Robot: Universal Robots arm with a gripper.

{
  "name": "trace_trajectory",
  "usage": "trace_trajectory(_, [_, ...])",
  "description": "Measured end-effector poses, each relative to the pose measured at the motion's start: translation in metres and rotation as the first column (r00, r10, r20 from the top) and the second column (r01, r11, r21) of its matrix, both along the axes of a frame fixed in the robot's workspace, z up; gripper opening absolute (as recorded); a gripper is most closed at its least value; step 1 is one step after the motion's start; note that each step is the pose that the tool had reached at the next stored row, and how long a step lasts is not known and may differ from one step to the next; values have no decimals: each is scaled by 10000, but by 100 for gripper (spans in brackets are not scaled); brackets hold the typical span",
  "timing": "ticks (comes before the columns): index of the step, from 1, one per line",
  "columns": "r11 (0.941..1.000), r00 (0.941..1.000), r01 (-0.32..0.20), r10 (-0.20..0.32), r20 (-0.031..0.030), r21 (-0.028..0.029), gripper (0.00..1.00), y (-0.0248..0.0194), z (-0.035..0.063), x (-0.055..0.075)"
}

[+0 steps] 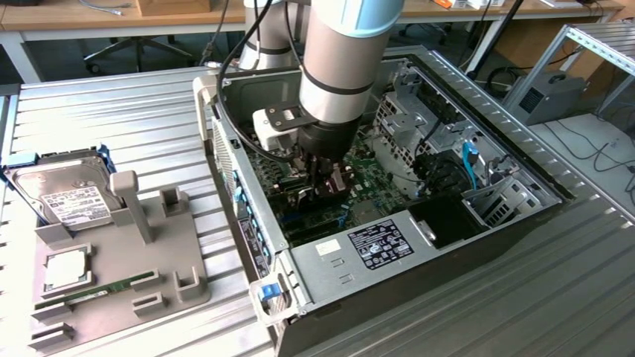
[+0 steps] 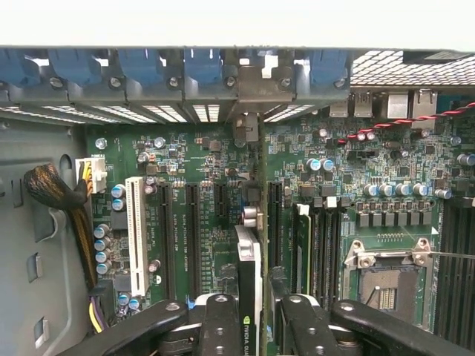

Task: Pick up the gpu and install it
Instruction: 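Insert the gpu into the slot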

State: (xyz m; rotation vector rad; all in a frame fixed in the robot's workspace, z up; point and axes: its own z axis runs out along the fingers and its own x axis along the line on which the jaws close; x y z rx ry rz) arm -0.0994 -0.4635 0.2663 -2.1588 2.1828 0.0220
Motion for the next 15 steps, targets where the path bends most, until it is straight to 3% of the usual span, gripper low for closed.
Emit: trace_trajectory(15, [10000,10000,0,0,0,1,27,-20,-18,-13])
